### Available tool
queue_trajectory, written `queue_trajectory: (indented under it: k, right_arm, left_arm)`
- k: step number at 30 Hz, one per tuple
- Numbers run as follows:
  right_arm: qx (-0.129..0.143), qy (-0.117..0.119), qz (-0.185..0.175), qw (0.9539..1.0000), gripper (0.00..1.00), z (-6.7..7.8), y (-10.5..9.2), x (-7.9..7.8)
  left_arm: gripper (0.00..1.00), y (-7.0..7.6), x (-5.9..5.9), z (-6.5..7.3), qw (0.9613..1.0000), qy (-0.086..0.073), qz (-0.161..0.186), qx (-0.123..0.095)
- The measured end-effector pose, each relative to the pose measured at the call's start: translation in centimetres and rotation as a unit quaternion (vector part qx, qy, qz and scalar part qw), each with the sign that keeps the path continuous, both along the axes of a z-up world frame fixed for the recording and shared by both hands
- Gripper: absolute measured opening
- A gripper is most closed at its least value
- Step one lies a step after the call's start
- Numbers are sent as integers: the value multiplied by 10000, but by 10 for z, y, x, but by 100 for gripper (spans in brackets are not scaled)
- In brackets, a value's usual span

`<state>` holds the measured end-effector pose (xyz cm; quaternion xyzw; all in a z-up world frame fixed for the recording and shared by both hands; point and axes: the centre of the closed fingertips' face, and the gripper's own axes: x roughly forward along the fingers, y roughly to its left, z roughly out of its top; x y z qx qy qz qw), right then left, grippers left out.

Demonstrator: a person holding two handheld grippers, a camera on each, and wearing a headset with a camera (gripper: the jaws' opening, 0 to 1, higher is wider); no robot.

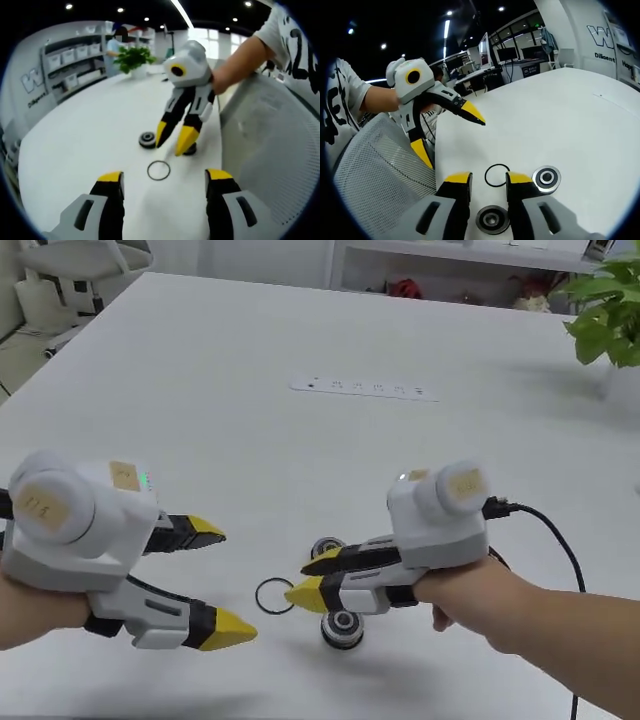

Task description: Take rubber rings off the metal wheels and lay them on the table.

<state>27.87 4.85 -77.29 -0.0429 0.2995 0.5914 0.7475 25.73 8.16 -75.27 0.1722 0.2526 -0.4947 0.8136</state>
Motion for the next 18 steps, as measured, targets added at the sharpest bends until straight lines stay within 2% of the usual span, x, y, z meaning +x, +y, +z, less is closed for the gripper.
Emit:
queue_trajectory:
  k: [3,7,18]
  right_arm:
    - [95,8,17,10000,29,6,-6,-2]
    - [97,-45,33,9999,31,11,-15,-4]
    - [52,-237,230,9994,38,15,-40,-12]
  left_arm:
    - [66,-4,2,-1,9999,-14,-87,83]
    - [66,-11,5,2,9999,-31,-123,36]
    - [66,-26,11,2,9994,-43,-325,101]
